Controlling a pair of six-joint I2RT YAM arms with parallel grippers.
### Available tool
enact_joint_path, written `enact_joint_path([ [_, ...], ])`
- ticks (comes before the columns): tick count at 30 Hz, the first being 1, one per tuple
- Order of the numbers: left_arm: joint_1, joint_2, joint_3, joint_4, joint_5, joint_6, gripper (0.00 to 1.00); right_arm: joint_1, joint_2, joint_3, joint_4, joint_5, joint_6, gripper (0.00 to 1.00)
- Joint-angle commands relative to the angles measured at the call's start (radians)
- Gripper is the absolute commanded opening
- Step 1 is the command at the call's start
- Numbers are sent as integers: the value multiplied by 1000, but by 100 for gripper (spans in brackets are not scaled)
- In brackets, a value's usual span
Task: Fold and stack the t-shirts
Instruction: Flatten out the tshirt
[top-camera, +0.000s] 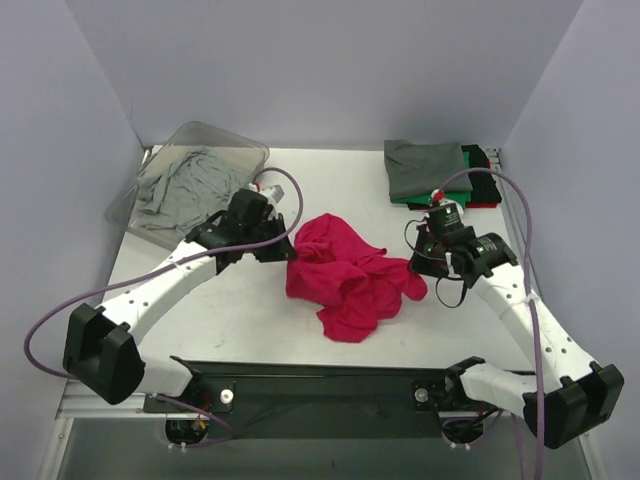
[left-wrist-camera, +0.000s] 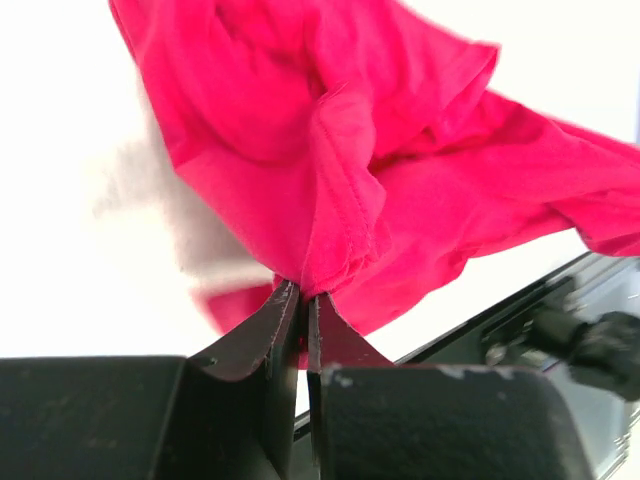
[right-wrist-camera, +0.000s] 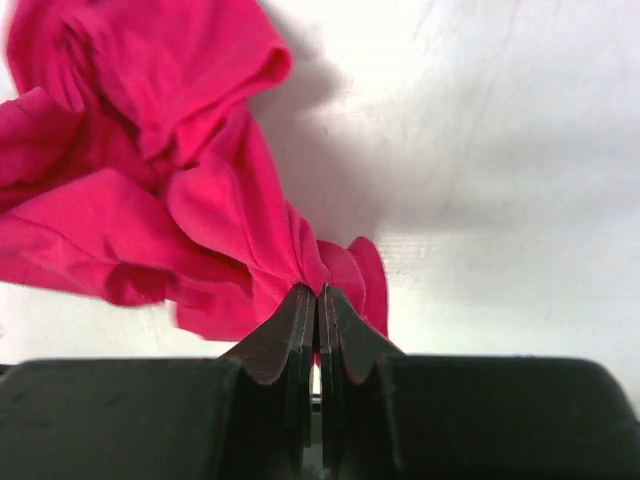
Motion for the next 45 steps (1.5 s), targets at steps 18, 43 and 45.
enact_joint_path([
  [18, 249, -21, 149, 157, 326, -115, 0, -174, 6, 369, -108, 224, -145, 0],
  [43, 223, 272, -2, 69, -208, 297, 61, -392, 319, 207, 45, -81, -37, 72],
  [45, 235, 291, -2, 93, -212, 296, 59, -365, 319, 206, 48, -80, -36, 72],
])
